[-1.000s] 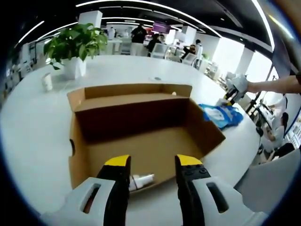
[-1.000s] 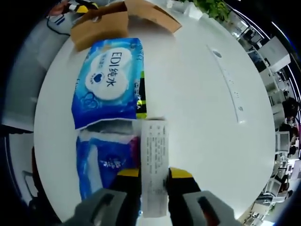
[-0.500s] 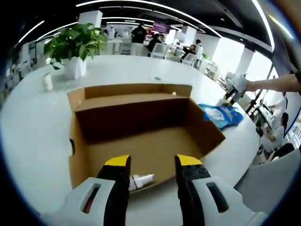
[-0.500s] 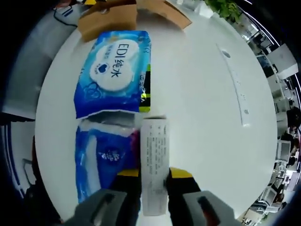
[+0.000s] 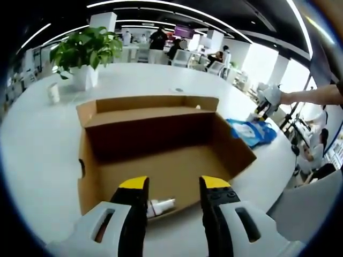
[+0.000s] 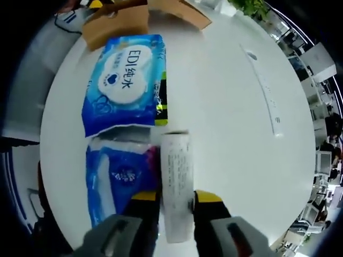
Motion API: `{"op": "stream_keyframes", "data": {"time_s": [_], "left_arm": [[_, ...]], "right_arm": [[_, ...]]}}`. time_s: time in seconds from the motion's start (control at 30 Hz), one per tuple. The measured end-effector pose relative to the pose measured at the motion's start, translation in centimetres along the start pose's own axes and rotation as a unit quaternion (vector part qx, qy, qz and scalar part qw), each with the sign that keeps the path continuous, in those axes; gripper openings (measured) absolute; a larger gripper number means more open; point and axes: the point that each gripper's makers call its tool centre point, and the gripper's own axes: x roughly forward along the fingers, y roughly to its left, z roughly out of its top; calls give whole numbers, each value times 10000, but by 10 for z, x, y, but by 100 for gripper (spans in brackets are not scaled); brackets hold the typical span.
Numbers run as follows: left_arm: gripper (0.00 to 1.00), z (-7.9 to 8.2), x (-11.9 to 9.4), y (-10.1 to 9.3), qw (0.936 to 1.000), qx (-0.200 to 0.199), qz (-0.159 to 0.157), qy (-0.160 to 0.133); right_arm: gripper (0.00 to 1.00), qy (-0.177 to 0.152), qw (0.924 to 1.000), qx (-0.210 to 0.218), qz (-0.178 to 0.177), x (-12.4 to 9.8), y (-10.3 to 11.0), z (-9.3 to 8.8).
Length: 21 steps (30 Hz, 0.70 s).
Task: Operate the shoe box by opening the lid, removing the specified soft item, and placing it in the target area until the item is outside and the box remains undamaged.
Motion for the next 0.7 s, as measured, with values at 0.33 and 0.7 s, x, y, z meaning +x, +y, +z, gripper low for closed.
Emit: {"op": "stream_keyframes", "data": {"time_s": [0.33, 0.7], "left_arm": [[38, 1, 0, -3, 10000, 18, -44, -23], [38, 7, -3, -4, 9999, -9, -78, -144]], "right_arm": [[25, -183, 9993, 281, -160, -21, 4, 2], [28, -912, 9864, 1306, -411, -45, 5, 17]]}}
